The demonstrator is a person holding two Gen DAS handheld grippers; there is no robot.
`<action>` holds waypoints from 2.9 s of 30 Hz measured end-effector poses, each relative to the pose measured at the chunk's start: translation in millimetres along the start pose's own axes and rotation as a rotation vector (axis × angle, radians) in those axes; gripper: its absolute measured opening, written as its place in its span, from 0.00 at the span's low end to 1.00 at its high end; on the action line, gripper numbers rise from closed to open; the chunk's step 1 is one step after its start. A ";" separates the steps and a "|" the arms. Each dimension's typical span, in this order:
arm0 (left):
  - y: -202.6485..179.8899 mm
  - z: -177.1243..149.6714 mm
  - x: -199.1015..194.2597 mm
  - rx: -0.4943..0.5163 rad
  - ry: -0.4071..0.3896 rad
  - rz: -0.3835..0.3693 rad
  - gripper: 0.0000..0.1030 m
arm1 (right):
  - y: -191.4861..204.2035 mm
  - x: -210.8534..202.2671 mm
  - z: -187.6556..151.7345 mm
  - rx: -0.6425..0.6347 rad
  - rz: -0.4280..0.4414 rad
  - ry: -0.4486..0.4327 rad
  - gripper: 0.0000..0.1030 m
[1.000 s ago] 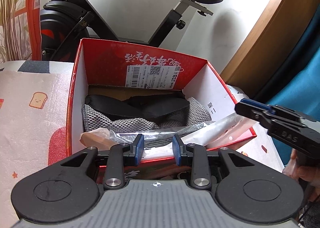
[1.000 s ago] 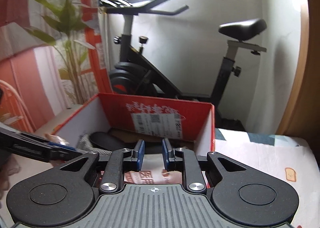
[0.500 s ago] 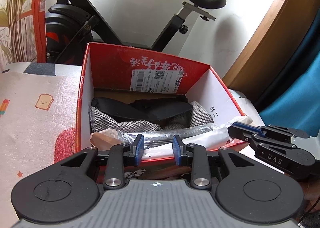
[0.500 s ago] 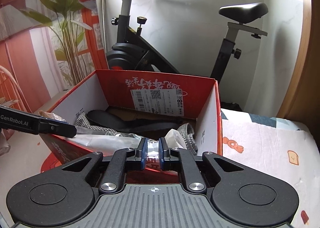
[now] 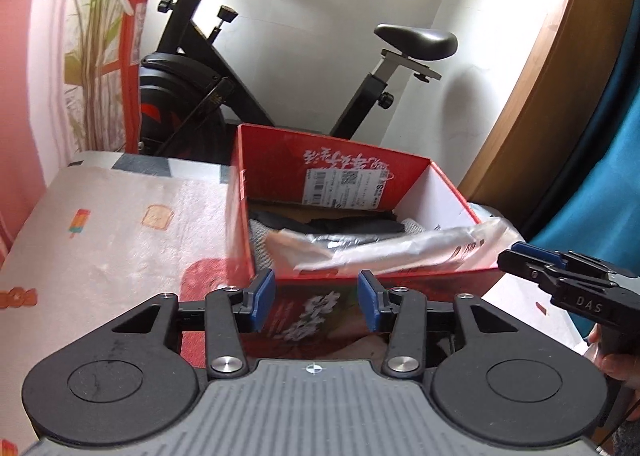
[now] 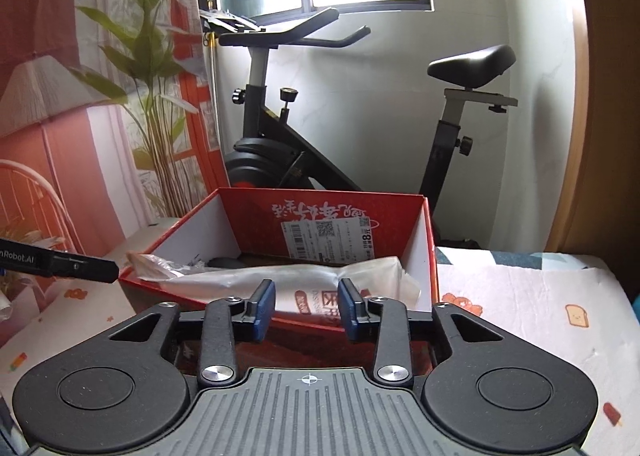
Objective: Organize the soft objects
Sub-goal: 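Withdraw both tools from the box toward the table, then lower both tools onto the blue cotton pad bag beside the box, then close both tools on the blue cotton pad bag and lift it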
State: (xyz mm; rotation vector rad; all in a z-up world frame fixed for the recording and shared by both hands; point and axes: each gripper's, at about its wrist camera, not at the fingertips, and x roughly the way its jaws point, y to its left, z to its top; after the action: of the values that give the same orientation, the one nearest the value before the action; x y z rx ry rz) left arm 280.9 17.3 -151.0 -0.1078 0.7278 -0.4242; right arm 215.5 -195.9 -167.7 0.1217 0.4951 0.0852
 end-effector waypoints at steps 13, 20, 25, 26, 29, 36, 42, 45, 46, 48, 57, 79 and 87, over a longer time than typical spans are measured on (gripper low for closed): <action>10.1 -68.6 0.6 -0.108 0.193 -0.024 0.47 | 18.7 -3.5 -75.7 0.032 0.073 0.197 0.44; 8.5 -101.3 2.6 -0.150 0.256 -0.050 0.47 | 24.4 -3.2 -108.4 0.080 0.127 0.289 0.44; 7.7 -119.7 3.3 -0.187 0.305 -0.063 0.47 | 26.1 -4.1 -120.1 0.107 0.157 0.330 0.44; 6.9 -121.1 4.5 -0.196 0.309 -0.064 0.47 | 25.7 -4.3 -120.6 0.111 0.160 0.334 0.44; 4.5 -123.8 3.3 -0.207 0.320 -0.084 0.52 | 26.5 -4.9 -123.5 0.119 0.174 0.340 0.45; -1.4 -133.5 3.7 -0.207 0.358 -0.108 0.53 | 25.3 -5.5 -135.3 0.151 0.194 0.363 0.50; -8.5 -140.8 8.4 -0.197 0.383 -0.137 0.53 | 24.0 -6.2 -139.5 0.164 0.205 0.367 0.50; -13.2 -145.2 12.9 -0.190 0.395 -0.148 0.51 | 25.0 -5.7 -140.1 0.165 0.212 0.367 0.48; -13.9 -145.8 14.2 -0.190 0.398 -0.153 0.51 | 25.7 -5.9 -140.2 0.160 0.213 0.366 0.47; -13.3 -146.7 14.1 -0.191 0.395 -0.157 0.51 | 27.4 -6.5 -140.0 0.151 0.217 0.367 0.46; -10.6 -146.1 10.2 -0.206 0.365 -0.154 0.43 | 36.5 -12.9 -137.7 0.084 0.219 0.343 0.37; -17.4 -109.0 -33.2 -0.108 0.112 -0.164 0.42 | 52.5 -41.3 -94.8 -0.084 0.232 0.115 0.34; -18.9 -67.1 -45.5 -0.089 0.006 -0.174 0.42 | 59.4 -43.7 -50.1 -0.148 0.235 0.007 0.34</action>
State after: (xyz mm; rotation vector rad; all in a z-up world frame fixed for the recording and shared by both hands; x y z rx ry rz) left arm 199.6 22.2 -168.1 -0.2549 0.7463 -0.5586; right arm 150.1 -137.2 -182.8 0.0345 0.4780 0.3514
